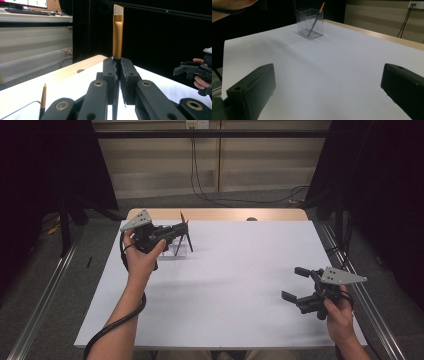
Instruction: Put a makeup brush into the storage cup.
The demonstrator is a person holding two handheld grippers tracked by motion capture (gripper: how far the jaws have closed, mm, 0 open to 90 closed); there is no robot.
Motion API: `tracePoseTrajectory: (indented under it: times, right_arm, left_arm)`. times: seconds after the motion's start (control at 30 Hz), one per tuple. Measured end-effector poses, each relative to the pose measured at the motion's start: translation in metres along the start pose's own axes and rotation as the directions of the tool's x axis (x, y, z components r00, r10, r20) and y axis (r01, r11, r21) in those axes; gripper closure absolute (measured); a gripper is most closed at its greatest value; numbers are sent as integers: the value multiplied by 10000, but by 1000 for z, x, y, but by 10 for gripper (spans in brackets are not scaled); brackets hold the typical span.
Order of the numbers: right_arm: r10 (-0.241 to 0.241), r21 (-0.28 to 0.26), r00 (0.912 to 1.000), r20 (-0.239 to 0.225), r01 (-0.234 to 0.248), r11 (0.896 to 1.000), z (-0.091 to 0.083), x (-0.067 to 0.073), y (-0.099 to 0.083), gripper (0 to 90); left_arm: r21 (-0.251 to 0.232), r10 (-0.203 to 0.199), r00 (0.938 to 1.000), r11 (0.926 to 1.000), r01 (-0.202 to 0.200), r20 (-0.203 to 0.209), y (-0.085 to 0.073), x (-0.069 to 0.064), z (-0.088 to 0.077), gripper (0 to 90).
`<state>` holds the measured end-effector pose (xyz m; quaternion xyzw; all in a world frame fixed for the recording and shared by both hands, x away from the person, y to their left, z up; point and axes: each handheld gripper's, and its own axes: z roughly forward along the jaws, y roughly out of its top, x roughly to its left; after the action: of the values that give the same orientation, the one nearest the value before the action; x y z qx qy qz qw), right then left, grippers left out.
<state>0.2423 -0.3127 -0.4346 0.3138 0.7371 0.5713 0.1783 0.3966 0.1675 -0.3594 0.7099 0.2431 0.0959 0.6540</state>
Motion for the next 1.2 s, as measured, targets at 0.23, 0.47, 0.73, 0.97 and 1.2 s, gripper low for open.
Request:
tracePoseTrajectory:
  times: [0.23,0.47,0.73,0.97,1.2]
  right_arm:
    - [5,-8,10000,-33,-5,10000,0,0,0,0]
    - [9,56,10000,-3,-9,10000,0,0,-1,0]
    - [16,29,10000,-13,-16,10000,0,0,-1,0]
    - [26,35,10000,-25,-26,10000,0,0,-1,0]
    - [60,-6,10000,8,-60,10000,-1,0,-2,0]
  left_arm:
    - [8,-2,9997,10000,3,-224,6,7,1,837]
    - [134,135,9984,9998,-128,-549,10,12,0,837]
    - [151,145,9953,9998,-131,-961,12,21,-4,837]
    - [31,32,9920,10000,-29,-1264,13,29,-4,837]
    - [-18,41,9887,10000,-45,-1498,16,35,0,837]
